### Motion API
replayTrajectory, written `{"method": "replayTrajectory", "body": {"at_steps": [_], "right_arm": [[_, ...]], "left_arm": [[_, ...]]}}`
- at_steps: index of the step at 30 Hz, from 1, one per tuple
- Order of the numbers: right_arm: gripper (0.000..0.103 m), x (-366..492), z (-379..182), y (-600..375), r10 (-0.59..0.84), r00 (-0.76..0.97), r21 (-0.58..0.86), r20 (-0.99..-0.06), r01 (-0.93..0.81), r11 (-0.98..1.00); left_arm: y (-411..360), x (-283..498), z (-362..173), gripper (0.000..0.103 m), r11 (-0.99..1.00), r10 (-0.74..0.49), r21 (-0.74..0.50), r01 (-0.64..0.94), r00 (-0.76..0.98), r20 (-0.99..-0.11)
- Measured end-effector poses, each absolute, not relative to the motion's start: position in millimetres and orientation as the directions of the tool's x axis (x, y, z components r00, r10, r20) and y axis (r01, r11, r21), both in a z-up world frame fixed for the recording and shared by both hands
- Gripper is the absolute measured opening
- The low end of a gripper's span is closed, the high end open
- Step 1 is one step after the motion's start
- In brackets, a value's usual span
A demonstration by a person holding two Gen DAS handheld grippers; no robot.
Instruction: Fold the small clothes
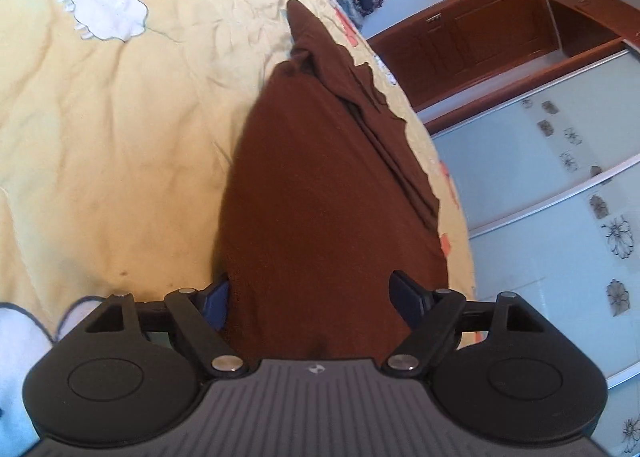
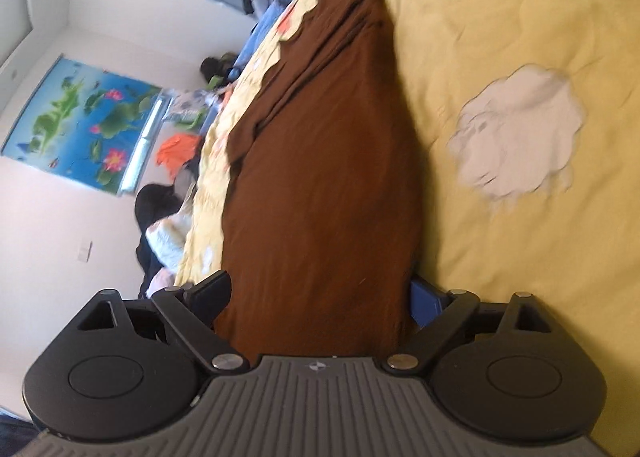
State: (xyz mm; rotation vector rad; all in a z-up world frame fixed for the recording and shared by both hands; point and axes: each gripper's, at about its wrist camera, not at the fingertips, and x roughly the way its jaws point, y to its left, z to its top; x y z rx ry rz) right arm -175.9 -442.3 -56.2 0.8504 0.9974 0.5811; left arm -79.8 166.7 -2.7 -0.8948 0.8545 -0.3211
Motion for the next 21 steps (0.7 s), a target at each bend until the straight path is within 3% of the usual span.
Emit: {"method": "replayTrajectory", "body": {"at_steps": [1, 2, 3, 4, 5, 6, 11, 14, 16, 17, 18, 19, 21], "right_arm": [[0.091, -173, -54, -438, 0.76, 0.432, 0.827, -0.485, -0.055, 0.559], [0.091, -169, -52, -433, 0.763, 0.425, 0.826, -0.488, -0.059, 0.561], [0.085, -165, -51, -426, 0.762, 0.415, 0.82, -0.498, -0.062, 0.569], [0.066, -161, -49, -420, 0.76, 0.397, 0.808, -0.514, -0.074, 0.585], [0.047, -157, -47, -414, 0.754, 0.373, 0.788, -0.541, -0.087, 0.609], [0.017, -157, -47, -408, 0.741, 0.348, 0.766, -0.574, -0.09, 0.636], [0.017, -175, -37, -415, 0.736, 0.372, 0.758, -0.566, -0.117, 0.642], [0.017, -182, -59, -426, 0.726, 0.376, 0.772, -0.575, -0.045, 0.634], [0.045, -188, -64, -433, 0.762, 0.39, 0.826, -0.517, -0.008, 0.564], [0.053, -192, -62, -435, 0.777, 0.397, 0.845, -0.488, -0.007, 0.535], [0.069, -196, -58, -440, 0.78, 0.413, 0.853, -0.47, -0.016, 0.522], [0.079, -200, -54, -441, 0.778, 0.425, 0.853, -0.463, -0.026, 0.521], [0.081, -206, -51, -439, 0.775, 0.415, 0.845, -0.476, -0.029, 0.534]], "left_arm": [[164, -78, -3, 0.073, 0.61, -0.571, -0.786, -0.094, 0.636, -0.519], [162, -74, -3, 0.059, 0.617, -0.572, -0.779, -0.108, 0.617, -0.539], [158, -67, -6, 0.015, 0.632, -0.579, -0.764, -0.128, 0.577, -0.576], [154, -62, -10, 0.003, 0.664, -0.565, -0.732, -0.154, 0.538, -0.625], [155, -62, -9, 0.003, 0.672, -0.558, -0.726, -0.146, 0.545, -0.626], [155, -62, -2, 0.003, 0.71, -0.528, -0.692, -0.13, 0.551, -0.646], [170, -78, 34, 0.003, 0.83, -0.434, -0.556, -0.027, 0.594, -0.677], [170, -76, 14, 0.003, 0.841, -0.439, -0.539, -0.039, 0.533, -0.723], [170, -81, 10, 0.008, 0.805, -0.474, -0.59, -0.056, 0.537, -0.698], [171, -83, 8, 0.011, 0.78, -0.501, -0.622, -0.071, 0.526, -0.688], [171, -87, 5, 0.024, 0.744, -0.537, -0.664, -0.082, 0.519, -0.665], [172, -94, 1, 0.048, 0.696, -0.578, -0.713, -0.083, 0.525, -0.625], [168, -104, -3, 0.081, 0.62, -0.636, -0.782, -0.062, 0.544, -0.547]]}}
